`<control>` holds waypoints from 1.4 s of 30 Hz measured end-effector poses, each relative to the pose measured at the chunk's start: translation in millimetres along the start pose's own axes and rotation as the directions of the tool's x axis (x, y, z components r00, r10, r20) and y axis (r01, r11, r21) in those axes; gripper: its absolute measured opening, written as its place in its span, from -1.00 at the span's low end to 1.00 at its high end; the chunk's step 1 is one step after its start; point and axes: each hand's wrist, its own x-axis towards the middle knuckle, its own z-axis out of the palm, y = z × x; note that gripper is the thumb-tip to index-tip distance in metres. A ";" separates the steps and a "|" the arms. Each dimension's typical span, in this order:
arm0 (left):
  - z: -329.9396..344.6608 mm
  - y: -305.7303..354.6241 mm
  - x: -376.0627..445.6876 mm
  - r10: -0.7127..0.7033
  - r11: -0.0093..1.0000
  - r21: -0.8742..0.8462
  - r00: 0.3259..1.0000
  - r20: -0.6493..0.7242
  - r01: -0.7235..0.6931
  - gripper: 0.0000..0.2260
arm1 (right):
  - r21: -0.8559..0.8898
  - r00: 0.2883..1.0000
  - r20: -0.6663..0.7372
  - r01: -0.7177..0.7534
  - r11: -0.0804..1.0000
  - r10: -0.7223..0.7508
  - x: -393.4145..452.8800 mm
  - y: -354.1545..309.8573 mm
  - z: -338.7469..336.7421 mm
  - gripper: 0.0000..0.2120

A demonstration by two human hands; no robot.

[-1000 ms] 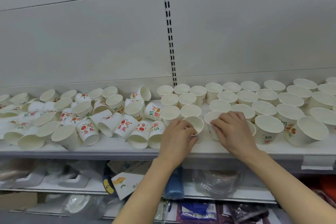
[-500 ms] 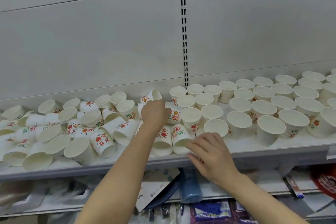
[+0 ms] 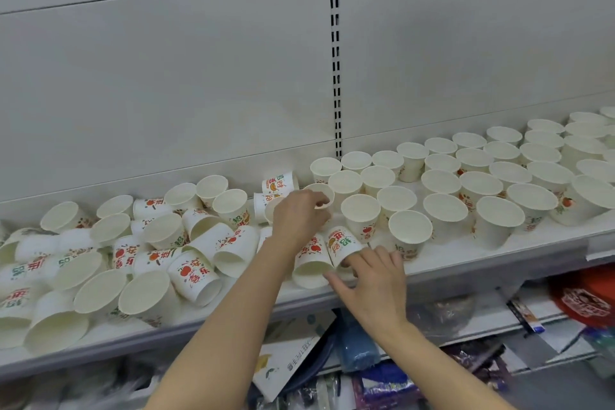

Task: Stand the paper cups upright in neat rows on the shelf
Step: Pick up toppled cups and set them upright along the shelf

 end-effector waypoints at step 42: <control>-43.8 -58.6 41.1 -0.427 0.826 0.331 0.889 -0.163 0.457 -0.81 | -0.026 0.901 0.394 0.206 0.978 -0.179 213.1 -19.8 42.7 -0.85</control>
